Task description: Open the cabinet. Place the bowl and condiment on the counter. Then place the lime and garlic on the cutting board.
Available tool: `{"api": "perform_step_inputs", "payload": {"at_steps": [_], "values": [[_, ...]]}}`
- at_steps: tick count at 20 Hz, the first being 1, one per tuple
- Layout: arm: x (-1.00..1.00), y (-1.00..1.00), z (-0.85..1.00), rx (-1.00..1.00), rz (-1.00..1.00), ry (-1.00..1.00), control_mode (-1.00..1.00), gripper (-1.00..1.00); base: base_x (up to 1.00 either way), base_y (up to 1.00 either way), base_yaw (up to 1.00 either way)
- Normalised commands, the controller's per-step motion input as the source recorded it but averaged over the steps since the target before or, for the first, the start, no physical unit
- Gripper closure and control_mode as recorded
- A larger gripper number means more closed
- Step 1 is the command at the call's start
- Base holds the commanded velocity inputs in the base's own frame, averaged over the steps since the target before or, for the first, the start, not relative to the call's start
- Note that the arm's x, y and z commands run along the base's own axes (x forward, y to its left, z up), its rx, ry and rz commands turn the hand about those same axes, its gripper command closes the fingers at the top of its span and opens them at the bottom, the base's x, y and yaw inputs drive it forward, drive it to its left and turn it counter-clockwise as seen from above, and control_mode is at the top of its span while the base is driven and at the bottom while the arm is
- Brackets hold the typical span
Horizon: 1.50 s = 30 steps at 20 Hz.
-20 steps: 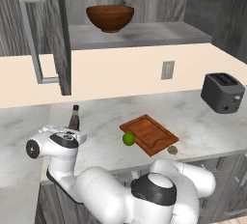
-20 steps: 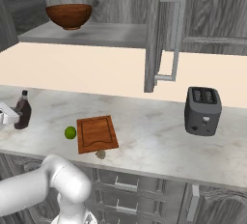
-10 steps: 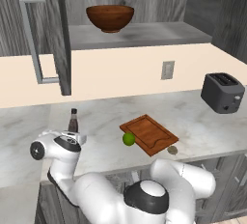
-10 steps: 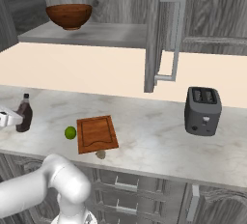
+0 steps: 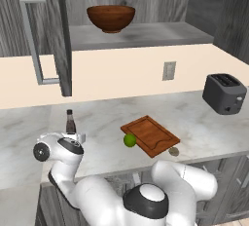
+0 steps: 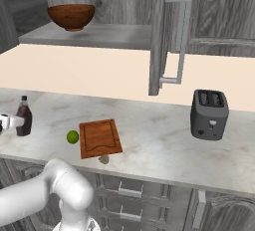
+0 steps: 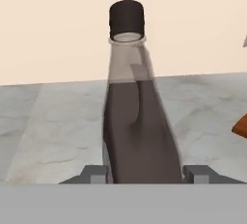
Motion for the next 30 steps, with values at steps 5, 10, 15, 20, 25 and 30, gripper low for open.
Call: {"api": "perform_step_inputs", "payload": {"at_steps": [5,10,15,20,25,30], "values": [[-0.18,0.0,-0.49,0.0,0.12,0.0,-1.0,-1.0,0.0,0.0,0.0],[-0.62,-0.21,-0.39,0.0,0.12,0.0,-1.0,-1.0,0.0,0.0,0.0],[-0.87,-0.09,-0.05,0.03,0.07,0.0,-1.0,-1.0,0.0,0.0,0.0],[-0.73,0.0,0.91,0.13,0.01,0.07,-1.0,-1.0,0.0,0.0,0.0],[-0.55,-0.08,0.99,0.17,0.0,0.13,-1.0,-1.0,0.0,0.0,0.0],[-0.39,-0.7,0.8,0.25,0.08,0.1,-1.0,-1.0,0.0,0.0,0.0]]}}
